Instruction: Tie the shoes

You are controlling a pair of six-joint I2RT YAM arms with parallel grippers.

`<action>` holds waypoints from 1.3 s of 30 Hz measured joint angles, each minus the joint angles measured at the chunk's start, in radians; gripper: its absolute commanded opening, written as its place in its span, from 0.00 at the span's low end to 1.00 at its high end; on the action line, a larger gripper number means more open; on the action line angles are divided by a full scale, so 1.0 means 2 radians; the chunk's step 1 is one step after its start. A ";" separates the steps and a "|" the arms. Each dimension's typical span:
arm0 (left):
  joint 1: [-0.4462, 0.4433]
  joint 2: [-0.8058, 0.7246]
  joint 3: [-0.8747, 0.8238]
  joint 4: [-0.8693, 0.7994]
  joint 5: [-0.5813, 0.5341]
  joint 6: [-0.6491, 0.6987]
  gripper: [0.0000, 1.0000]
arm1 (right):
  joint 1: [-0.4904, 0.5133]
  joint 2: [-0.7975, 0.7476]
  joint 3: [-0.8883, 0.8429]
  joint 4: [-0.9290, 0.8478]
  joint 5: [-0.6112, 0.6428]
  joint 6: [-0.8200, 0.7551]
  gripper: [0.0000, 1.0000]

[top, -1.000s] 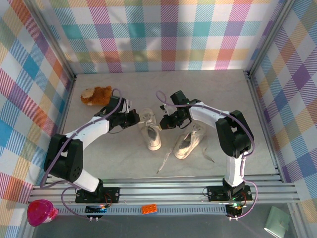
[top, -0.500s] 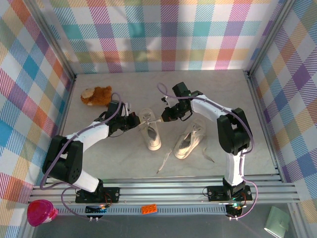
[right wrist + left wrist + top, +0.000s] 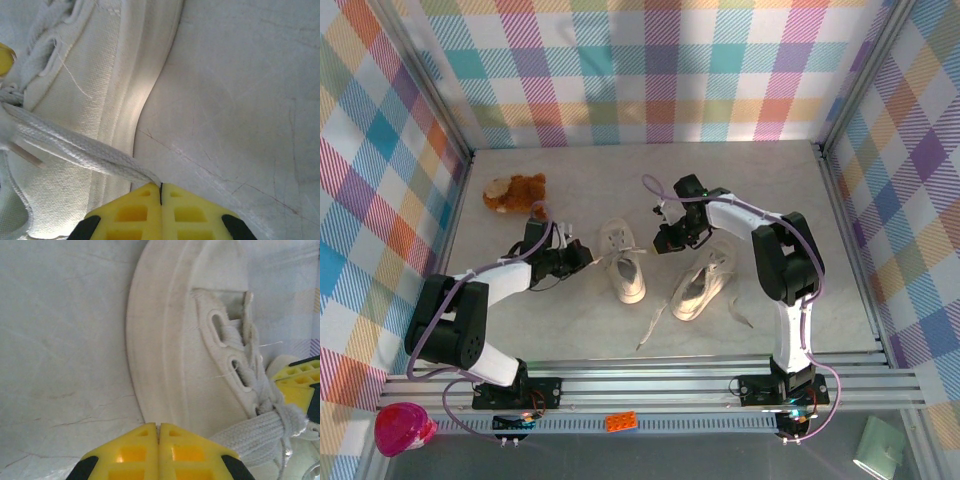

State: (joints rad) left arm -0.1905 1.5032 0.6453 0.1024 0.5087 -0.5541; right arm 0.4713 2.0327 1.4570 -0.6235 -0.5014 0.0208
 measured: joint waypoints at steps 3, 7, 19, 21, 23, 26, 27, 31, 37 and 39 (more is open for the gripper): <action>0.005 -0.004 -0.003 0.007 0.003 -0.003 0.00 | 0.000 0.000 -0.006 0.001 -0.002 0.000 0.00; 0.014 -0.011 -0.004 0.012 0.004 -0.003 0.00 | 0.000 0.000 -0.008 0.002 -0.002 0.000 0.00; 0.015 -0.030 -0.022 0.014 0.003 -0.003 0.00 | -0.002 0.000 -0.018 0.011 -0.008 0.008 0.00; 0.016 -0.035 -0.024 0.014 0.003 -0.003 0.00 | -0.004 0.000 -0.019 0.012 -0.012 0.010 0.00; 0.016 -0.035 -0.028 0.016 0.004 -0.003 0.00 | -0.007 0.000 -0.019 0.012 -0.017 0.010 0.00; 0.016 -0.035 -0.032 0.016 0.009 -0.003 0.16 | -0.010 -0.001 -0.020 0.016 -0.025 0.012 0.30; 0.016 -0.035 -0.033 0.015 0.009 -0.001 0.28 | -0.010 -0.004 -0.023 0.017 -0.023 0.012 0.42; 0.022 -0.053 -0.024 -0.031 -0.006 0.014 0.54 | -0.020 -0.030 -0.033 0.011 -0.013 0.001 0.57; 0.024 -0.095 0.051 -0.106 -0.020 0.060 0.51 | -0.024 -0.081 -0.023 0.000 -0.018 -0.024 0.53; 0.024 -0.094 0.077 -0.112 -0.017 0.076 0.49 | -0.023 -0.084 -0.011 0.000 -0.030 -0.029 0.51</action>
State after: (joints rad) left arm -0.1429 1.3148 0.7986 -0.1223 0.4751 -0.4030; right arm 0.4255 1.8652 1.4357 -0.6231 -0.5610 -0.0368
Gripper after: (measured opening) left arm 0.506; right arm 0.520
